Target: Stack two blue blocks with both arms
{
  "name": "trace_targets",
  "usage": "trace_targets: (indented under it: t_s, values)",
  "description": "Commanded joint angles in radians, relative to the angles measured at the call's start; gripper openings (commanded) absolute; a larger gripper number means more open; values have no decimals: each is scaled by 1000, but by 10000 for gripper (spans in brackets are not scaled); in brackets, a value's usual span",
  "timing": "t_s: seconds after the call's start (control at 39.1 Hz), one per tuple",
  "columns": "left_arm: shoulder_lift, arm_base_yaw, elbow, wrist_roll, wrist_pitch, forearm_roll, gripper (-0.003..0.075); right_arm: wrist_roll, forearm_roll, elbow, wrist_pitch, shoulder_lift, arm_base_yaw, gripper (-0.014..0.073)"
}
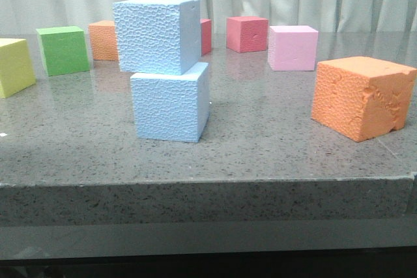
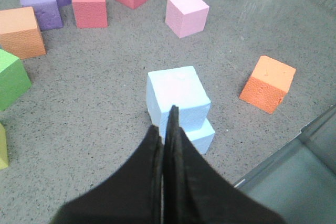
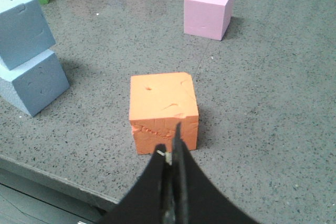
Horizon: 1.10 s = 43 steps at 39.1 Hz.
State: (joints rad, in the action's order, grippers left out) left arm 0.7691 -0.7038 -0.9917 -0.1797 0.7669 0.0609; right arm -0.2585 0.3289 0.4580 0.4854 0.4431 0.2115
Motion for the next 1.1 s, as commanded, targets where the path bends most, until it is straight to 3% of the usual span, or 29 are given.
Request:
trace_targets:
  t_s: [0.0, 0.2, 0.43, 1.07]
  values:
    - [-135, -10, 101, 1, -190, 16, -20, -1, 15, 24, -70, 5, -2, -67]
    - [-422, -10, 322, 1, -374, 16, -20, -1, 15, 24, -70, 5, -2, -67]
    - [-624, -10, 409, 1, -459, 20, -20, -1, 15, 24, -70, 5, -2, -67]
    - [-647, -10, 415, 1, -457, 48, -20, -1, 15, 24, -70, 5, -2, -67]
